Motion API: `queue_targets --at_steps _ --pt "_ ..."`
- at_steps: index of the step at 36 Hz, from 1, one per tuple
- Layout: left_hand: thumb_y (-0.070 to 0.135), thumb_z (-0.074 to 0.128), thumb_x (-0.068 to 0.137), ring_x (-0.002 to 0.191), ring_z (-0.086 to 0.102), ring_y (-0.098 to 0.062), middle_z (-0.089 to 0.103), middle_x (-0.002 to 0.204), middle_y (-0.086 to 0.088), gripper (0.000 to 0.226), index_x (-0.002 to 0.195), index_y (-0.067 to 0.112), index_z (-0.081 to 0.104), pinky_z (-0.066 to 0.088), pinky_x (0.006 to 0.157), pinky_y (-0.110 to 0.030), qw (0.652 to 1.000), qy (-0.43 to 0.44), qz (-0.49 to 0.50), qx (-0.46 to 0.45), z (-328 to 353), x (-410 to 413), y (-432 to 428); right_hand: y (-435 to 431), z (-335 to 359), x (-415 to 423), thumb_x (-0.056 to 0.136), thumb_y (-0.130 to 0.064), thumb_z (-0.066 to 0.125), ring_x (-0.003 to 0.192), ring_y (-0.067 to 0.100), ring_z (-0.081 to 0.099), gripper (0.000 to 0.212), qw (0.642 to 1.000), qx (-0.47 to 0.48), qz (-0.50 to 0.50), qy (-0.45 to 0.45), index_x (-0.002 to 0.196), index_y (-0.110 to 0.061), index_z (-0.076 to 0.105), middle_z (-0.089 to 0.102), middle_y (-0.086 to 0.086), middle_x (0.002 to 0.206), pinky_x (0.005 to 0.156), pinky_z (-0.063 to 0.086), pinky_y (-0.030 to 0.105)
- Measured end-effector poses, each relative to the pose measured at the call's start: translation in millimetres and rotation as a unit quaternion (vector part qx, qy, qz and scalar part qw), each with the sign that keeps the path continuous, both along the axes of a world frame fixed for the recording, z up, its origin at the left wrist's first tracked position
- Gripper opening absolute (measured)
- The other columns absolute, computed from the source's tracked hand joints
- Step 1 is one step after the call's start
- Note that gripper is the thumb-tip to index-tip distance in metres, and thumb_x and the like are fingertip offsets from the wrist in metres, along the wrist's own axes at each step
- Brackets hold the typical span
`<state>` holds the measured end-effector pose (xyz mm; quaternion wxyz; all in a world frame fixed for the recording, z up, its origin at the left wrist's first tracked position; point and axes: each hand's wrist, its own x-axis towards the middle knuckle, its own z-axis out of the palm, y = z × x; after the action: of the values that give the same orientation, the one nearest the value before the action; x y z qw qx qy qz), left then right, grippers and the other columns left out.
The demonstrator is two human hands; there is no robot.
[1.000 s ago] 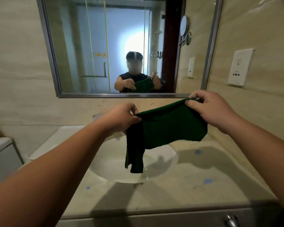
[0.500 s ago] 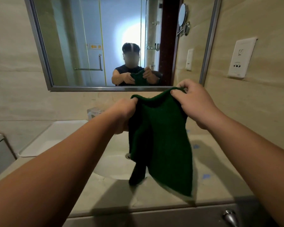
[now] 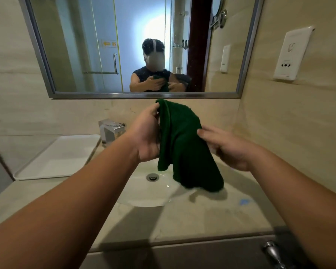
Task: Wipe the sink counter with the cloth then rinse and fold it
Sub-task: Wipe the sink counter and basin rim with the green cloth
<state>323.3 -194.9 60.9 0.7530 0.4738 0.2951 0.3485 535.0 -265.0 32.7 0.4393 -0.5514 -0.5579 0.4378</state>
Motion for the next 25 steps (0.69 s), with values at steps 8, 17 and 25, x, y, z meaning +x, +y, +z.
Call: queue_targets --at_steps 8,17,25 --pt "0.055 0.044 0.101 0.088 0.073 -0.028 0.074 0.099 -0.012 0.052 0.109 0.013 0.073 0.056 0.083 -0.037 0.999 0.034 -0.008 0.006 -18.6 19.1 1.4 -24.6 -43.4 32.7 0.091 -0.02 0.074 0.118 0.033 0.068 0.035 0.996 -0.07 0.005 0.064 0.125 -0.011 0.074 0.071 0.02 0.131 0.103 0.05 0.05" --pt "0.011 0.069 0.097 0.096 0.077 -0.031 0.078 0.107 -0.014 0.018 0.114 0.015 0.066 0.065 0.086 -0.047 0.953 0.237 0.03 0.189 -44.0 67.1 -11.2 -44.1 -30.4 53.6 0.096 -0.017 0.071 0.076 0.028 0.079 0.011 0.964 -0.115 -0.228 -0.078 0.101 -0.008 0.076 0.081 0.017 0.09 0.063 0.062 0.032" --pt "0.038 0.066 0.1 0.108 0.071 -0.016 0.074 0.119 0.005 0.038 0.136 0.031 0.06 0.059 0.099 -0.046 0.884 0.208 -0.066 0.413 -31.9 119.2 -61.6 -71.8 -15.0 60.2 0.106 -0.045 0.051 0.091 0.031 0.078 0.043 0.939 -0.074 -0.244 0.232 0.115 -0.011 0.076 0.08 0.016 0.108 0.084 0.062 0.044"
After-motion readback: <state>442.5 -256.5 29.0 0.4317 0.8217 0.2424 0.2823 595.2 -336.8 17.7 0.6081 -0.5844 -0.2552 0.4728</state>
